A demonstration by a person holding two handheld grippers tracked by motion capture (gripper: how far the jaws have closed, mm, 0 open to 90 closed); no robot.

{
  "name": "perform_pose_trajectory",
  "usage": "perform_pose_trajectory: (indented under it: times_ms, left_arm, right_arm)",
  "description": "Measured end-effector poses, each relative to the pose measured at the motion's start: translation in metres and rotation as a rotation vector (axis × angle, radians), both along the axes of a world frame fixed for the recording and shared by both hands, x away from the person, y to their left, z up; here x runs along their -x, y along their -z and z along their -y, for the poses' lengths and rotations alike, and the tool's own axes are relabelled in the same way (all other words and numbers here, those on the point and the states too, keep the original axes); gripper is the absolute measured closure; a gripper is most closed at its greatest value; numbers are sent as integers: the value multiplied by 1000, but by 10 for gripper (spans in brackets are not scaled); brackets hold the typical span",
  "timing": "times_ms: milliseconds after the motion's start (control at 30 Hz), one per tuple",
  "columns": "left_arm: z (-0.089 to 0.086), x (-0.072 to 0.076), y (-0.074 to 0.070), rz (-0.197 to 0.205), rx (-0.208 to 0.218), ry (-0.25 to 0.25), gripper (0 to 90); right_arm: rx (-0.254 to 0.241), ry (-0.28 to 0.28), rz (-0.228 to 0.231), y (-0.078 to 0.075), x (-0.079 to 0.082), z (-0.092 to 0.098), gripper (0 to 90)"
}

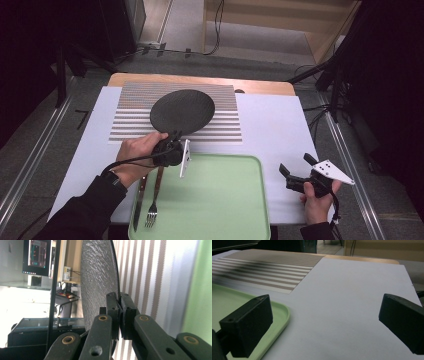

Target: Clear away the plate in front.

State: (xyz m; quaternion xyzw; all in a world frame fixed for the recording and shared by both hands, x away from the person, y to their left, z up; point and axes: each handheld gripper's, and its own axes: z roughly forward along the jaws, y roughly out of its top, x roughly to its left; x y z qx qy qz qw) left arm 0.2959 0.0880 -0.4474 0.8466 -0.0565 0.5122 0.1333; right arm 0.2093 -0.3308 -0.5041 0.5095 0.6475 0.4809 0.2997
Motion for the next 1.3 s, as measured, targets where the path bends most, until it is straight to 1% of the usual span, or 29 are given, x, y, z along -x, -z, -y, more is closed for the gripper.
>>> perform_pose_trajectory:
  times_ms: [300, 367, 500, 567, 700, 767, 800, 900, 933, 1067, 1133, 1200, 1233, 1300]
  left_arm:
    - [0, 24, -5, 10, 10, 28, 874]
    - [0, 29, -6, 13, 18, 33, 872]
    - [0, 38, -7, 21, 14, 41, 874]
    - [0, 43, -7, 20, 22, 50, 873]
    - [0, 54, -7, 26, 17, 65, 873]
    - [1, 59, -8, 23, 14, 67, 872]
    - [1, 61, -8, 25, 20, 74, 872]
    - [1, 69, -7, 30, 11, 84, 873]
    - [2, 71, -7, 33, 18, 89, 873]
    - [3, 79, -7, 29, 22, 100, 873]
    - [4, 84, -6, 26, 37, 110, 874]
    - [5, 88, -5, 32, 25, 119, 874]
    - [5, 90, -5, 27, 32, 122, 874]
    - [6, 95, -5, 22, 32, 132, 874]
  right_arm:
    - [4, -1, -5, 0, -1, -1, 0]
    - [4, 0, -5, 0, 0, -1, 0]
    - [2, 0, -5, 0, 0, -2, 0]
    - [3, 0, -7, 0, 0, -2, 0]
    - [2, 1, -6, 0, 0, -1, 0]
    - [0, 3, -6, 0, 0, -1, 0]
    - [1, 3, -6, 0, 0, -1, 0]
    - [1, 3, -7, 0, -1, -1, 0]
    - [2, 4, -8, 0, -1, -1, 0]
    - [3, 2, -8, 0, -1, -1, 0]
    - [1, 3, -7, 0, -1, -1, 0]
    - [-1, 5, -8, 0, 0, 0, 0]
    - [0, 5, -7, 0, 0, 0, 0]
    - [-3, 7, -8, 0, 0, 0, 0]
